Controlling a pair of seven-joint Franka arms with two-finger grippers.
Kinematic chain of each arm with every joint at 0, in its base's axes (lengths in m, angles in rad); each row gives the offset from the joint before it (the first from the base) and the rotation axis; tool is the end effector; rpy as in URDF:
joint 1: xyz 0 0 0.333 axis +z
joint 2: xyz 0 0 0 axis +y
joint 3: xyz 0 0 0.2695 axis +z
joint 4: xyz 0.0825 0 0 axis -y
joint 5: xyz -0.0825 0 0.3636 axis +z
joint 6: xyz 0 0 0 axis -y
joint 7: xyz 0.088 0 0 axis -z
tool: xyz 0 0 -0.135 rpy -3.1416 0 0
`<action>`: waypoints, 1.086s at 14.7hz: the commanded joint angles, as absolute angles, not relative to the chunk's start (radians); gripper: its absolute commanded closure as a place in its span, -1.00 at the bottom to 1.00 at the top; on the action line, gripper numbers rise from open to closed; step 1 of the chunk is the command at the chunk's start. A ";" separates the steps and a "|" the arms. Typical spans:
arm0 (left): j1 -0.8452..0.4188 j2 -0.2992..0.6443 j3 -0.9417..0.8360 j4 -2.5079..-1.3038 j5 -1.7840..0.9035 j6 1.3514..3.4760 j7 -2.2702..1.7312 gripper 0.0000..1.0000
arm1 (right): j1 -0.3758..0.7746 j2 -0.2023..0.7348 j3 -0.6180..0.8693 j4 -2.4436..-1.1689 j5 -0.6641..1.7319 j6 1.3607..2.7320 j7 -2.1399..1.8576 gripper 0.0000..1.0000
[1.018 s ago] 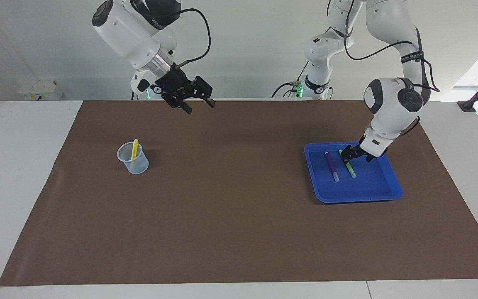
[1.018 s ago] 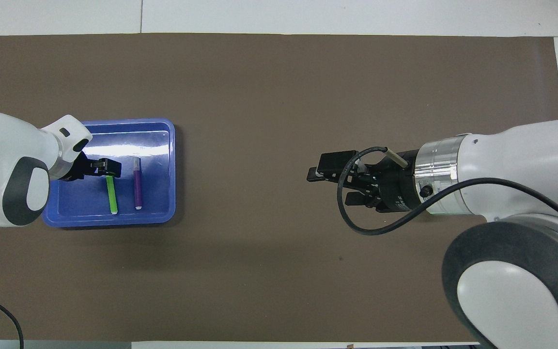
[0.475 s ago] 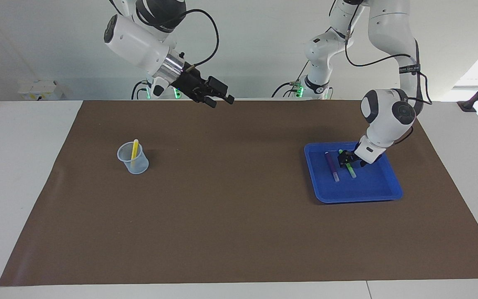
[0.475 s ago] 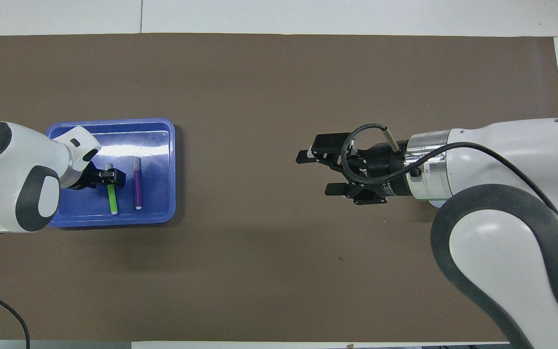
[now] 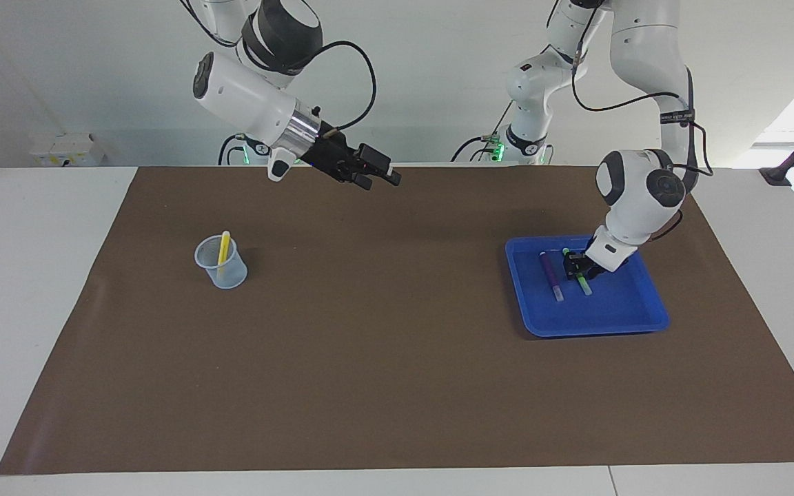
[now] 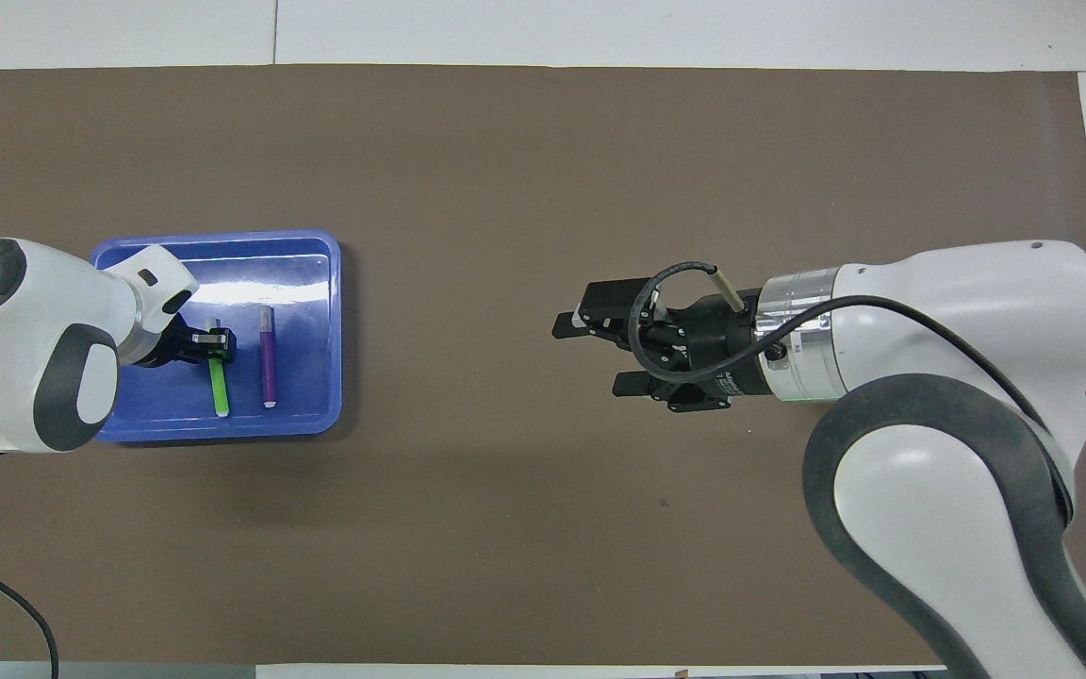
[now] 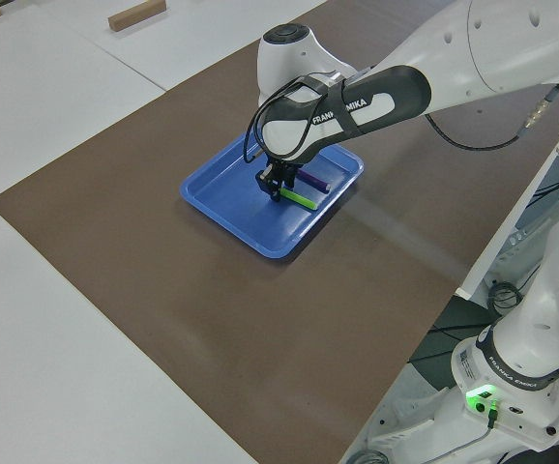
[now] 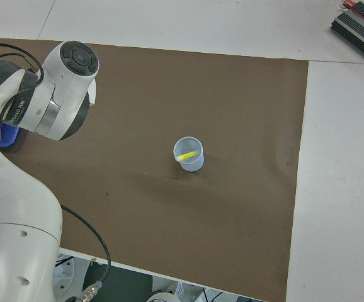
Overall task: Transfer and insert pens with both arms
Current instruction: 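Grasp the green pen with the left gripper while the right gripper approaches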
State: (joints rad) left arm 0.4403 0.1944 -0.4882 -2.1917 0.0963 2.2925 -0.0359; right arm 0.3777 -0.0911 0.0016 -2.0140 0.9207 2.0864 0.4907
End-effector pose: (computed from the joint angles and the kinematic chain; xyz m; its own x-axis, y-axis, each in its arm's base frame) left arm 0.5191 -0.0249 0.2424 0.9949 -0.0740 -0.0682 -0.0727 -0.9971 0.0206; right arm 0.4856 0.2570 0.4695 0.8670 -0.3342 -0.3696 -0.4982 -0.5743 -0.6496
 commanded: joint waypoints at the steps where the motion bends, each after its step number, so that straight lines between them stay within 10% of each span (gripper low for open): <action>1: 0.451 0.210 -0.492 -2.197 0.140 2.321 -0.029 0.40 | 0.414 -0.110 0.000 -2.030 0.942 2.109 0.576 -1.00; 4: 0.451 0.210 -0.494 -2.195 0.140 2.318 -0.028 0.98 | 0.420 -0.109 0.002 -2.028 0.942 2.126 0.589 -1.00; 10: 0.451 0.216 -0.494 -2.162 0.140 2.267 -0.034 1.00 | 0.449 -0.112 0.003 -2.034 0.942 2.166 0.488 -1.00; 16: 0.419 0.219 -0.506 -1.875 -0.023 1.848 -0.318 1.00 | 0.449 -0.109 0.003 -2.039 0.942 2.180 0.351 -1.00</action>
State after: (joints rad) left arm 0.4381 0.2018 -0.4949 -1.9897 0.0315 1.9851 -0.1724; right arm 0.4510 -0.0958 0.0020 -2.0180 0.9209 2.1645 0.4052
